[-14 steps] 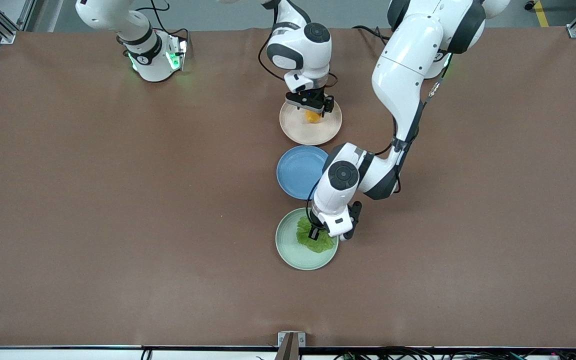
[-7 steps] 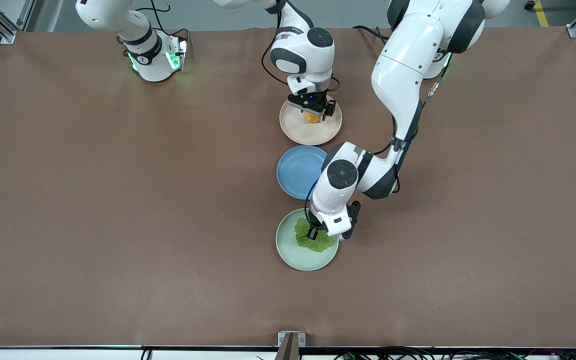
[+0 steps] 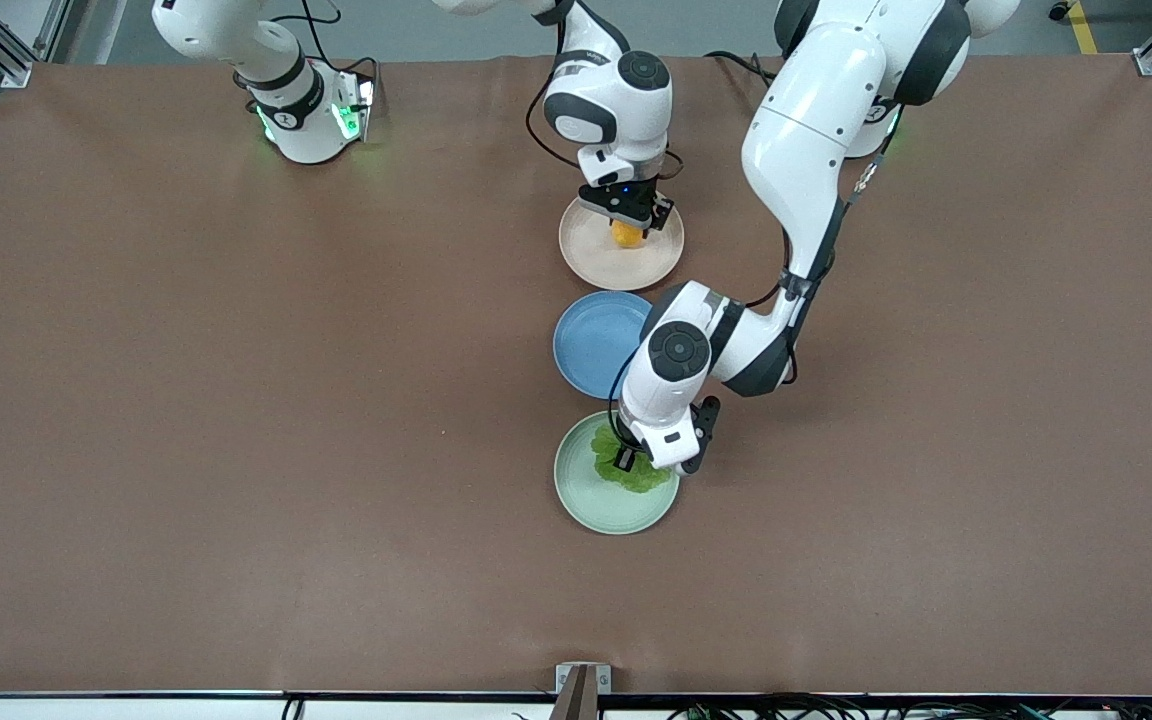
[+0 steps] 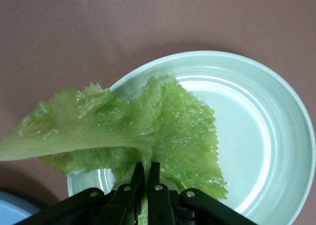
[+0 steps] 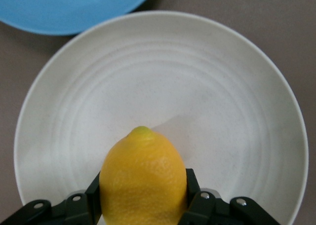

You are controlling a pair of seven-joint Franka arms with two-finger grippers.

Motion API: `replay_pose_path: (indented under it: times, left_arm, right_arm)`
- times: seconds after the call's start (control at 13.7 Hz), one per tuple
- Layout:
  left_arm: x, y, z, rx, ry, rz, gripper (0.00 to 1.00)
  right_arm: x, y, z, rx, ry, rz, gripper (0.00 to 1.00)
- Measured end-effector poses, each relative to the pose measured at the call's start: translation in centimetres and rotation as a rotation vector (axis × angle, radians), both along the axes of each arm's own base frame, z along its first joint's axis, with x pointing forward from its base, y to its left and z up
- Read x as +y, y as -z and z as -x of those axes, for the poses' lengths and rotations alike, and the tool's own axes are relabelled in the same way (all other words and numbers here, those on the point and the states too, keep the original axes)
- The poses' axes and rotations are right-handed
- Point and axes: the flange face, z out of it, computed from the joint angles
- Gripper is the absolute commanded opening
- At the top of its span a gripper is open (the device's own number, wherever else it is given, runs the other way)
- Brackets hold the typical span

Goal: Pick lemon and lettuce from plates
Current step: 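Close the right gripper on the lemon and lift it off the plate, then carry the lemon outward with the right gripper while the left gripper carries lettuce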

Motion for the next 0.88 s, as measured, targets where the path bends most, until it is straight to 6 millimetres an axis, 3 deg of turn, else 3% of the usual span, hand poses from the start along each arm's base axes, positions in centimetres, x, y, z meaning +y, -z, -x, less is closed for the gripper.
replay_pose_path:
  times: [0.15,0.37,0.51,0.66,0.88]
  left_arm:
    - [0.2,-0.5,0.0,0.017,-0.001,-0.009,0.00]
    - [0.6,-3.6,-0.5,0.018,-0.007,-0.002,0.00]
    - [1.2,-7.9,-1.2,0.007,-0.017,0.013,0.01]
    - [2.8,-13.5,-1.8,0.011,-0.032,0.021,0.01]
    - [7.2,-20.7,-2.1,0.056,0.017,0.012,0.01]
  right_arm:
    - [-0.4,-1.8,-2.4,-0.011,-0.032,0.004,0.02]
    - [-3.8,-9.6,-9.2,-0.017,-0.095,0.030,0.01]
    - [-8.3,-14.9,-14.3,-0.026,-0.132,0.035,0.01]
    - [-13.7,-17.8,-19.0,-0.017,-0.167,0.057,0.01]
    - [-22.4,-17.2,-24.6,0.018,-0.234,0.093,0.01]
